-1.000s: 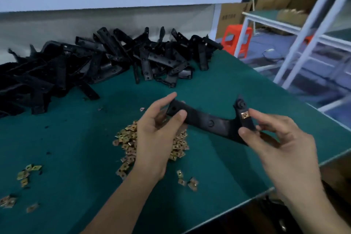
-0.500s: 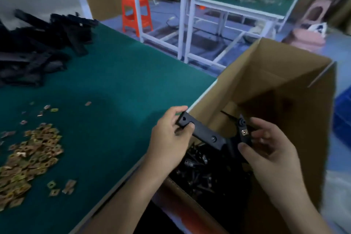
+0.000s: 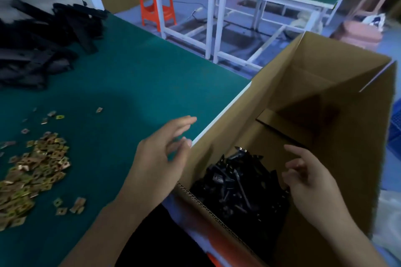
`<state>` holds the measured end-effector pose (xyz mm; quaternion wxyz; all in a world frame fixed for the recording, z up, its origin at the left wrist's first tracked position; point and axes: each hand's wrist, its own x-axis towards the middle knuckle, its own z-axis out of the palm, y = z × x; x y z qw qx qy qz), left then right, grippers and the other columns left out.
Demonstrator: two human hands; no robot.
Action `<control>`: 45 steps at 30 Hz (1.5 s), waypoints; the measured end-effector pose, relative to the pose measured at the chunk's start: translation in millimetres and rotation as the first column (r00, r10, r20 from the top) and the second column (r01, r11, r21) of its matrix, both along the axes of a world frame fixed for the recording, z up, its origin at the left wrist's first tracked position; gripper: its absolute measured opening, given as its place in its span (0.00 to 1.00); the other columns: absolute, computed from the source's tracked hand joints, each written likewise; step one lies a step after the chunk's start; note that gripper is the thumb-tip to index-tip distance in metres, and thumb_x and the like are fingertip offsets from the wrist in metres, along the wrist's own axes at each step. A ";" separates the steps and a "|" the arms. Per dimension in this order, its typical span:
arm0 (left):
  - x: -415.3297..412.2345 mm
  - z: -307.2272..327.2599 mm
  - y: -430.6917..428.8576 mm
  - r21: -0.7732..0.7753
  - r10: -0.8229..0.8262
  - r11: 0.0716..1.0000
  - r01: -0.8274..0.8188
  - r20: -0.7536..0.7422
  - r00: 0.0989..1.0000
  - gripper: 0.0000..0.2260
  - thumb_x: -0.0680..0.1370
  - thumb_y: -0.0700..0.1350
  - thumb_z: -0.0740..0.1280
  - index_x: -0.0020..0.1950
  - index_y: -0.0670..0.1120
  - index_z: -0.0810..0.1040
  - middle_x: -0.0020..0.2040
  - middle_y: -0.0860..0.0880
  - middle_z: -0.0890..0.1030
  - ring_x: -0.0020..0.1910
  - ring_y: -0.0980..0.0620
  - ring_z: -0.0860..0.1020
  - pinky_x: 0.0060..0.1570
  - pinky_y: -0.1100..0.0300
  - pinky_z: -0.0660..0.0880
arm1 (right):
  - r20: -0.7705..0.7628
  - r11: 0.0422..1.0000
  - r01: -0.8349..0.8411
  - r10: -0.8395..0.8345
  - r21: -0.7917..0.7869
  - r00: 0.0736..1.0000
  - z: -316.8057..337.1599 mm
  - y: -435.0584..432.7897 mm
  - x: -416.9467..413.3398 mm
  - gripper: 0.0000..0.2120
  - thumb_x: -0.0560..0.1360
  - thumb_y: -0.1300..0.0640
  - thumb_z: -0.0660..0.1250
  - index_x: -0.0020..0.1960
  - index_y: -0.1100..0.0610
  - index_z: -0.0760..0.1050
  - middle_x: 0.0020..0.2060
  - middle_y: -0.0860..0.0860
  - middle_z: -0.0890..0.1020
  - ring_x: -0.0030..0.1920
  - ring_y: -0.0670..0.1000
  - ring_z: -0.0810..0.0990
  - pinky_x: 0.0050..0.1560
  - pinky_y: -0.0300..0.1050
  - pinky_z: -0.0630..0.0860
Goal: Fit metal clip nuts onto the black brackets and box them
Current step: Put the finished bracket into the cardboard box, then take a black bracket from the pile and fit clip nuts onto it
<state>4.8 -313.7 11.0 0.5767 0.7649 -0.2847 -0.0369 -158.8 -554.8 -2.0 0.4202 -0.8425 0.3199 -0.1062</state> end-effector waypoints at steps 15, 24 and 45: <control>63.4 -23.2 336.9 0.094 0.984 0.157 -0.983 0.073 0.164 0.10 0.77 0.33 0.65 0.58 0.39 0.75 0.53 0.42 0.79 0.53 0.42 0.78 0.53 0.56 0.71 | 0.217 0.791 -0.556 0.607 -0.256 0.764 21.7 215.2 155.7 0.31 0.68 0.64 0.75 0.61 0.33 0.75 0.48 0.39 0.79 0.51 0.37 0.79 0.55 0.27 0.71; 94.5 -24.4 354.0 -0.085 0.994 0.006 -0.996 -0.105 0.015 0.10 0.79 0.38 0.63 0.55 0.52 0.71 0.50 0.56 0.75 0.49 0.64 0.74 0.42 0.72 0.68 | 0.122 0.324 -0.900 0.946 -0.292 0.301 32.3 457.5 295.7 0.22 0.77 0.58 0.67 0.69 0.43 0.71 0.58 0.42 0.74 0.52 0.38 0.75 0.49 0.30 0.68; 106.6 -22.4 362.3 -0.187 0.954 0.061 -0.980 -0.277 0.112 0.31 0.77 0.70 0.62 0.77 0.59 0.61 0.63 0.63 0.75 0.59 0.65 0.75 0.56 0.59 0.73 | 0.232 0.193 -0.783 0.889 0.591 0.395 43.2 470.0 303.3 0.08 0.79 0.63 0.68 0.46 0.62 0.86 0.44 0.58 0.87 0.45 0.52 0.86 0.43 0.37 0.81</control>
